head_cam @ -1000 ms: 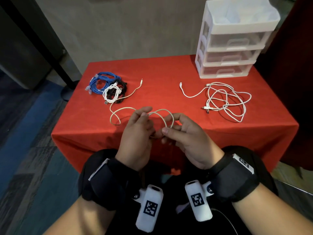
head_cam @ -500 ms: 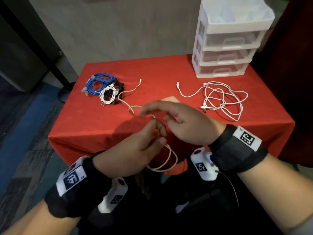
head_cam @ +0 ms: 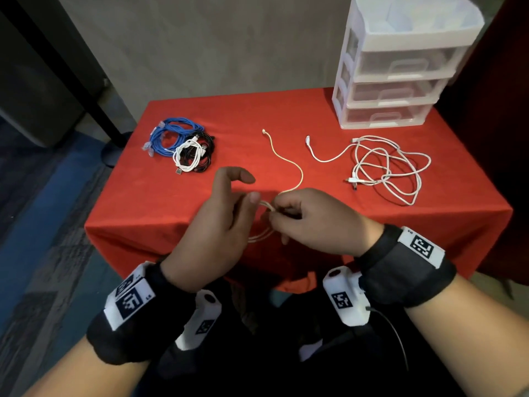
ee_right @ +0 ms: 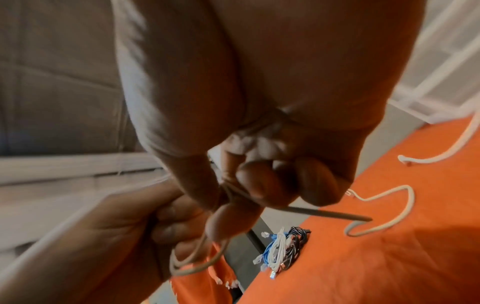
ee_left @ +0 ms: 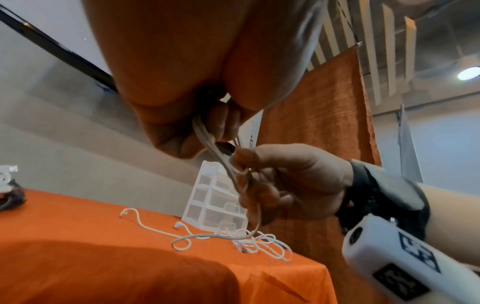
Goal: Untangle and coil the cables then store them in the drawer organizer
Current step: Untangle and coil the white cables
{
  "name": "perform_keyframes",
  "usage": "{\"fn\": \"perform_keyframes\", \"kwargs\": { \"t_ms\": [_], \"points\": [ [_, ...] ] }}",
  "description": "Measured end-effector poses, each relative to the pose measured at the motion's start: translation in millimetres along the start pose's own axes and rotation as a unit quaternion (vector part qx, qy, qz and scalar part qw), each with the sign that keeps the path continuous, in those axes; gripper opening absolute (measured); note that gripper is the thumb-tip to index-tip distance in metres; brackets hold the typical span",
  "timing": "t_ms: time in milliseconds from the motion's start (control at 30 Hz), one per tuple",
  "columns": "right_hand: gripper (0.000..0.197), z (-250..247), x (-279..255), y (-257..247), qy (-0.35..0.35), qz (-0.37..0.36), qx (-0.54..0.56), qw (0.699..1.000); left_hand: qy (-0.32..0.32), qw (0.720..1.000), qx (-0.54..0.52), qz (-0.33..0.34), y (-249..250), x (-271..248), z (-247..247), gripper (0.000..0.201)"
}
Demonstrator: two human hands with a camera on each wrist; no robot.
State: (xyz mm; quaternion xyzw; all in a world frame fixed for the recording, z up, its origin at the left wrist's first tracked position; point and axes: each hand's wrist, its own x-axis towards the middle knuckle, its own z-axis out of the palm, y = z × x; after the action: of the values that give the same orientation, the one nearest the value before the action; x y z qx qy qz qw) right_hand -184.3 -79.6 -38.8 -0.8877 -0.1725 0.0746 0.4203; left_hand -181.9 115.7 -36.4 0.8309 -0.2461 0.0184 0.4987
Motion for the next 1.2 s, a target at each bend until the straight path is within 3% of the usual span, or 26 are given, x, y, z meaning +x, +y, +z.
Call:
{"fn": "perform_keyframes", "kwargs": {
  "t_ms": [100,167,267,433,767,833,900,967,1100,1200],
  "points": [
    [0.025,-1,0,6,0.048,-0.010,0.025,0.998,-0.009,0.998,-0.053,-0.043,-3,1,1,0.013],
    [0.019,-3,0,9,0.073,-0.011,0.038,0.997,-0.069,0.991,-0.082,-0.084,-4,3,-1,0.026],
    [0.016,-7,-2,9,0.057,-0.022,0.061,0.996,-0.136,0.971,-0.145,-0.137,3,8,-9,0.033],
    [0.017,-31,-3,7,0.037,-0.031,0.088,0.995,-0.161,0.961,-0.153,-0.167,9,8,-21,0.032],
    [0.021,-40,-1,1,0.129,-0.011,0.154,0.980,-0.089,0.976,-0.128,-0.151,11,8,-15,0.033],
    [0.024,-31,-5,1,0.098,-0.001,0.180,0.979,-0.057,0.977,-0.136,-0.156,7,7,-10,0.033],
    [0.026,-20,-10,-1,0.018,0.012,0.174,0.985,-0.034,0.974,-0.160,-0.159,7,6,-6,0.033],
    [0.023,-12,-13,0,-0.025,0.011,0.184,0.983,-0.018,0.959,-0.218,-0.181,10,4,-4,0.032],
    [0.022,-14,-13,-2,0.014,0.010,0.257,0.966,-0.033,0.898,-0.375,-0.226,20,5,-7,0.027],
    [0.022,-22,-12,-3,0.025,-0.001,0.264,0.964,-0.069,0.874,-0.408,-0.255,22,8,-12,0.028]
  ]
}}
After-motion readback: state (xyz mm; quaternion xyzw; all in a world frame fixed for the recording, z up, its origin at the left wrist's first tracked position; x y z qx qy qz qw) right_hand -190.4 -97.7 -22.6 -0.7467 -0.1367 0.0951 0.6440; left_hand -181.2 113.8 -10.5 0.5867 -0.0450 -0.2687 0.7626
